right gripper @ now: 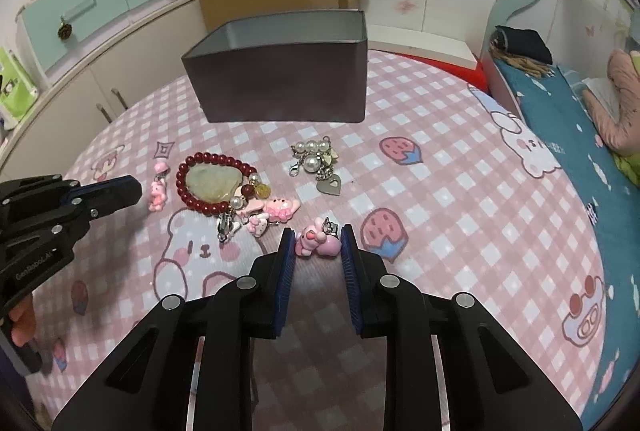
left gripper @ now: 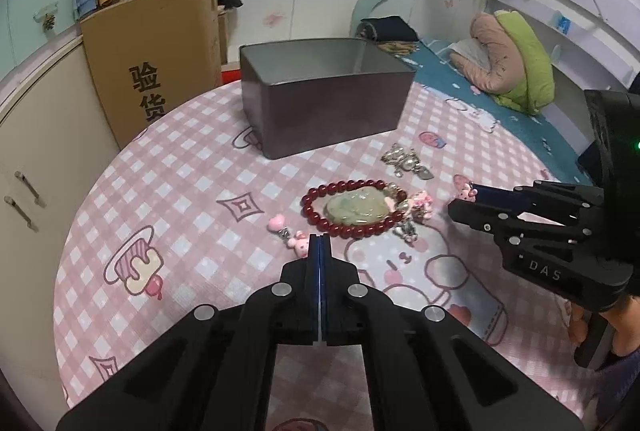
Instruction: Organize jewelry
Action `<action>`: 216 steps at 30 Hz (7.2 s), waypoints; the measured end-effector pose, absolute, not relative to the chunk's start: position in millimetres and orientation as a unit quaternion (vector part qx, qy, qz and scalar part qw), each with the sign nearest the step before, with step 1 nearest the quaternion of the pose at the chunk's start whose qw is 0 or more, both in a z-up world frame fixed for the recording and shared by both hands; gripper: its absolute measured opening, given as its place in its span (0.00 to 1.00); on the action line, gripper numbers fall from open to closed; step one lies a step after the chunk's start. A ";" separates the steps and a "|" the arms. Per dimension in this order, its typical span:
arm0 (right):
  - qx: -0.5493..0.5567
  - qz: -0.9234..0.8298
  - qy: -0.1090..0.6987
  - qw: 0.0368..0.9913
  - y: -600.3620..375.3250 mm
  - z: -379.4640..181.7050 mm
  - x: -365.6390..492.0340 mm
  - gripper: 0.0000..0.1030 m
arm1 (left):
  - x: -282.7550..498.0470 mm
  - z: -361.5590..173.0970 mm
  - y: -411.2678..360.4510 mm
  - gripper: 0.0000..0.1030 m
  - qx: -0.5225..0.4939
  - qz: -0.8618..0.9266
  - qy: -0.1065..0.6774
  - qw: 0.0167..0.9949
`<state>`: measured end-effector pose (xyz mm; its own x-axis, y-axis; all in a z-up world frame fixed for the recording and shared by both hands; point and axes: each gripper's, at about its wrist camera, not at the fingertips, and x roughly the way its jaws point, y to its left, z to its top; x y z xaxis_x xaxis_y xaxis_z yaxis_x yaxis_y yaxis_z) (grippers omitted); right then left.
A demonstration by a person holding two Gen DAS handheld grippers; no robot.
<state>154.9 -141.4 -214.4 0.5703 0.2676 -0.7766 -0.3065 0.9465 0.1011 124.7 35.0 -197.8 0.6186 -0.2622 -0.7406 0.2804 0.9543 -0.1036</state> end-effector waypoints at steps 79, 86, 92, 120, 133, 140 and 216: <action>0.008 0.186 0.415 0.891 -107.5 -164.6 288.8 0.23 | 268.3 -155.1 18.7 0.14 -0.019 -0.184 0.407 0.895; 0.008 0.186 0.418 0.889 -103.0 -167.4 290.0 0.23 | 268.0 -156.2 19.6 0.14 -0.016 -0.182 0.407 0.895; 0.013 0.182 0.420 0.889 -107.5 -170.5 290.3 0.24 | 266.4 -153.7 23.0 0.32 -0.019 -0.173 0.406 0.897; 0.030 0.164 0.404 0.899 -149.2 -163.4 195.3 0.41 | 179.4 -156.2 47.7 0.64 -0.028 -0.117 0.390 0.913; 0.049 0.165 0.444 0.879 -155.2 -208.5 171.3 0.41 | 193.1 -215.5 44.7 0.60 -0.003 -0.080 0.459 0.885; 0.047 0.174 0.448 0.876 -150.7 -212.1 170.8 0.41 | 189.3 -218.5 33.4 0.54 0.045 -0.080 0.455 0.886; 0.046 0.216 0.421 0.880 -109.4 -163.8 291.9 0.11 | 278.1 -140.6 25.2 0.06 -0.019 -0.168 0.414 0.895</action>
<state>291.9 -109.4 -163.8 0.5516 0.4193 -0.7211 -0.3424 0.9021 0.2626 278.1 25.2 -140.6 0.6017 -0.3157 -0.7337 0.2842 0.9431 -0.1727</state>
